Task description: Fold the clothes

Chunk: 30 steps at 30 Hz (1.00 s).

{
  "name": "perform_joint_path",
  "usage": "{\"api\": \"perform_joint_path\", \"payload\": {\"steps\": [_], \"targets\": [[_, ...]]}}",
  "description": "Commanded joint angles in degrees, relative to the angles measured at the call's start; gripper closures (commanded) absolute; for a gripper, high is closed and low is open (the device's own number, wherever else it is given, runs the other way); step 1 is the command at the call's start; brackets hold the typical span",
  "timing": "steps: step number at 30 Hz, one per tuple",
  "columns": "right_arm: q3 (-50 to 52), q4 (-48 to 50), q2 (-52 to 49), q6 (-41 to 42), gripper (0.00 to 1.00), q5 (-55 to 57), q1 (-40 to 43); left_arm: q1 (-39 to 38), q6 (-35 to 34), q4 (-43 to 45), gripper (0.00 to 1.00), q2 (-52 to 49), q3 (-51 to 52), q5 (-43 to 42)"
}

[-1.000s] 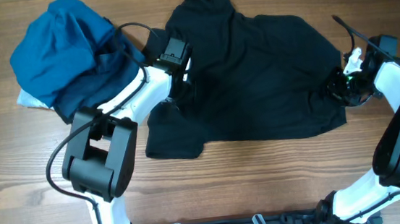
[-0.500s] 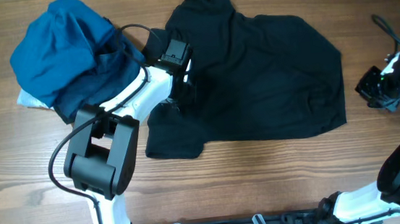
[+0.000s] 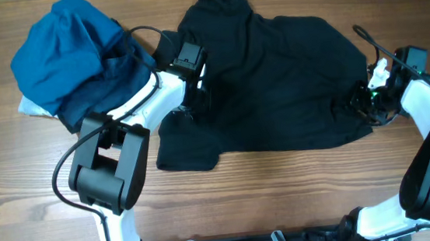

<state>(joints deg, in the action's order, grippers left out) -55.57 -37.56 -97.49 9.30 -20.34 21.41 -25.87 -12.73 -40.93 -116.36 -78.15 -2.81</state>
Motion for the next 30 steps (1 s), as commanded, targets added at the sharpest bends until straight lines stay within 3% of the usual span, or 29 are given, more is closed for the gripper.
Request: {"api": "perform_joint_path", "payload": {"steps": [1,4,10,19,20,22,23,24,25,26,30], "targets": [[2.7,2.0,-0.2,1.4,0.67,0.2,0.0,0.0,0.7,-0.2,0.5,-0.8,0.5,0.7],[2.5,2.6,0.0,1.3,0.96,0.3,0.0,0.0,0.7,-0.4,0.5,-0.8,0.5,0.7],[-3.0,-2.4,2.7,2.9,0.96,6.3,4.4,0.0,0.7,-0.9,0.5,-0.8,0.5,0.8],[-3.3,-4.1,4.0,2.9,0.96,12.8,10.1,0.0,0.7,-1.0,0.5,-0.8,0.5,0.8],[-3.3,-3.8,4.0,2.8,0.9,12.1,10.1,0.0,0.7,-1.0,0.5,-0.8,0.5,0.8],[-3.3,-2.1,4.0,-2.0,0.41,2.8,10.1,0.0,0.7,-1.0,0.5,-0.8,0.5,0.8],[-3.4,-0.5,4.0,-3.7,0.4,-1.1,10.1,0.0,0.7,-1.1,0.5,-0.8,0.5,0.8],[-4.0,1.2,4.0,-4.0,0.47,-3.1,10.1,0.0,0.7,-1.1,0.51,-0.8,0.5,0.7],[-5.2,2.7,4.0,-3.7,0.63,-5.4,10.1,0.0,0.7,-1.2,0.51,-0.8,0.5,0.7],[-6.2,3.4,4.0,-2.8,0.68,-6.4,10.1,0.0,0.7,-1.2,0.51,-0.8,0.5,0.7],[-10.3,7.6,4.0,1.4,0.61,-6.2,10.0,0.0,0.7,-1.6,0.51,1.2,0.1,-3.2]]}}
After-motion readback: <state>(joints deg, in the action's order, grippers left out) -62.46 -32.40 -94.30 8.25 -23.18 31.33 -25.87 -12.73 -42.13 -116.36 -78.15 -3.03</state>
